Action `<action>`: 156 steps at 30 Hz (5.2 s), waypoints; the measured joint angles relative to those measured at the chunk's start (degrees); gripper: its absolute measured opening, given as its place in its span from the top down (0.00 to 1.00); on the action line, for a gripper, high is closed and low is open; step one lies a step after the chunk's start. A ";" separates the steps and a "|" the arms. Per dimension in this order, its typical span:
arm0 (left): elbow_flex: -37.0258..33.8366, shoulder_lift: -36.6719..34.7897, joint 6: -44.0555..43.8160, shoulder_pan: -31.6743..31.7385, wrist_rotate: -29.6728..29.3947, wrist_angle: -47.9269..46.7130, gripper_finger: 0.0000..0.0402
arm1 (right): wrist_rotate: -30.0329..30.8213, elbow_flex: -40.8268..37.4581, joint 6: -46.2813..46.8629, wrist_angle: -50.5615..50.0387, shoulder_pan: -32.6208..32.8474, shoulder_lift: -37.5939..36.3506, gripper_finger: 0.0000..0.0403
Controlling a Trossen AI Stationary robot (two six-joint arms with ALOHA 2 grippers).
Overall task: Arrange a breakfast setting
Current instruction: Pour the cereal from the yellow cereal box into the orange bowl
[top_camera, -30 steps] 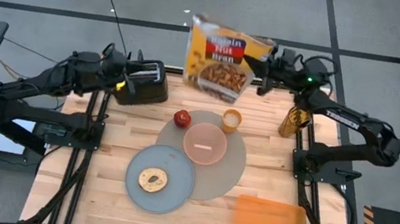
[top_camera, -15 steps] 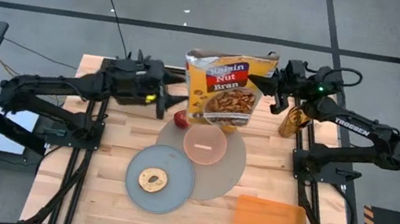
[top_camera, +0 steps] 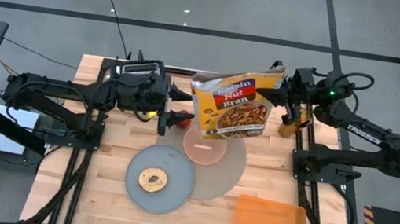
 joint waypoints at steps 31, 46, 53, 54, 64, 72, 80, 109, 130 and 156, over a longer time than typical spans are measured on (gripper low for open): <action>0.02 13.09 1.83 -2.92 -11.03 16.08 0.58 | 5.54 -0.06 -5.73 -5.76 1.71 -1.20 0.98; 0.34 8.76 3.81 -1.90 -11.06 15.10 0.94 | 10.77 -0.01 -3.81 -3.76 1.00 -1.48 0.75; 0.66 0.48 7.81 -1.70 -11.53 14.85 0.97 | 11.69 0.07 -1.06 1.37 -2.63 -4.92 0.49; 0.63 -0.50 8.00 -1.70 -11.74 15.26 0.97 | 11.95 0.07 -1.06 0.77 -3.03 -5.29 0.46; 0.70 -7.28 12.89 -1.69 -12.15 20.81 0.97 | 11.95 -0.03 -2.98 -9.70 -3.97 -3.06 0.22; 0.69 -6.21 15.60 -1.70 -12.07 28.01 0.97 | 11.91 -0.03 -2.85 -7.71 -0.46 4.65 0.15; 0.70 -2.63 16.66 -1.18 -11.93 34.32 0.97 | 13.21 -0.03 1.91 11.18 4.72 12.53 0.14; 0.70 12.33 4.36 0.92 -9.33 45.69 0.97 | 22.70 -0.06 10.72 36.03 7.23 17.88 0.33; 0.68 3.05 8.21 0.88 -9.82 25.79 0.59 | 18.91 -1.75 10.98 37.57 3.10 12.70 0.62; 0.70 -6.62 -27.95 -7.91 -21.91 -34.93 0.57 | 15.82 -18.14 0.94 -30.75 6.45 -40.91 0.63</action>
